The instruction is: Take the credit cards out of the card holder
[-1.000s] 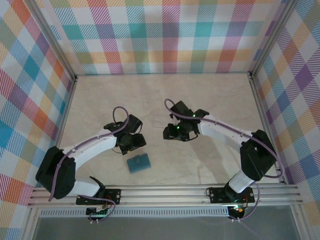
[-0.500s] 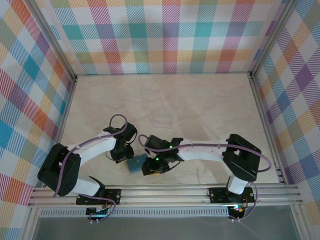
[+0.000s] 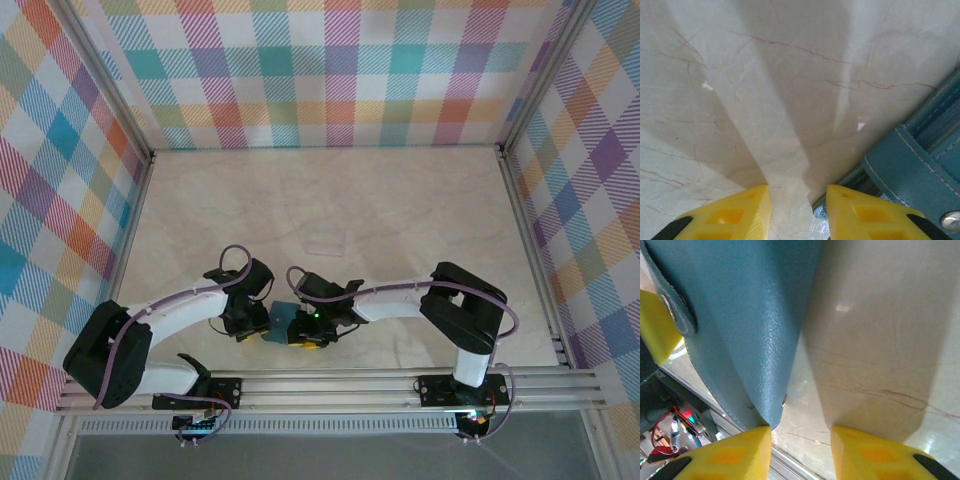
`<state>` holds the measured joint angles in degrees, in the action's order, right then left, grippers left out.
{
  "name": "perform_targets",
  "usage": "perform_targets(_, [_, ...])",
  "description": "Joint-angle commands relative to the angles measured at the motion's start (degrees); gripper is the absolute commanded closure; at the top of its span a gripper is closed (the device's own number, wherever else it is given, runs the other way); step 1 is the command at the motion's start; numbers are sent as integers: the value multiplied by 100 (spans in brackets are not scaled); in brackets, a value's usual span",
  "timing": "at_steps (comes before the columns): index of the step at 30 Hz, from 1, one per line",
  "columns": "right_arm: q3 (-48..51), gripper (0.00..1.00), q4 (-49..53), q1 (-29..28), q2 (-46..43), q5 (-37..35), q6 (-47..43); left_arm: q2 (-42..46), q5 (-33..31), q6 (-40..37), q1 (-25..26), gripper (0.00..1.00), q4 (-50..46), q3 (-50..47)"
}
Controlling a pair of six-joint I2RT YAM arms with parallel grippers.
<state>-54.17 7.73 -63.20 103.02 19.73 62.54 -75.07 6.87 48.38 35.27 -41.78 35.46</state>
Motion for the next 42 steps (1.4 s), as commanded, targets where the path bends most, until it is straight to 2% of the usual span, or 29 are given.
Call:
perform_targets(1, [130, 60, -165, 243, -167, -386, 104, 14, 595, 352, 292, 65, 441, -80])
perform_targets(7, [284, 59, 337, 497, -701, -659, -296, 509, -11, 444, 358, 65, -103, 137])
perform_targets(11, [197, 58, 202, 595, -773, -347, -650, 912, -303, 412, 335, 66, -497, 364])
perform_targets(15, [-208, 57, 196, 643, -458, -35, -1002, 1031, -335, 309, 215, 65, -540, 412])
perform_targets(21, [-912, 56, 504, 751, 175, 121, -1404, 802, -281, 108, -72, 72, -364, 251])
perform_targets(29, [-1372, 56, 917, 886, 673, -48, -1649, 208, -305, -129, -152, 75, -162, 180])
perform_targets(37, [-1357, 57, 225, 897, 962, 734, -1487, -376, -183, -327, -152, 76, 63, 231])
perform_targets(42, [-1183, 64, -287, 897, 969, 991, -1270, -432, -108, -378, -152, 76, 185, 270])
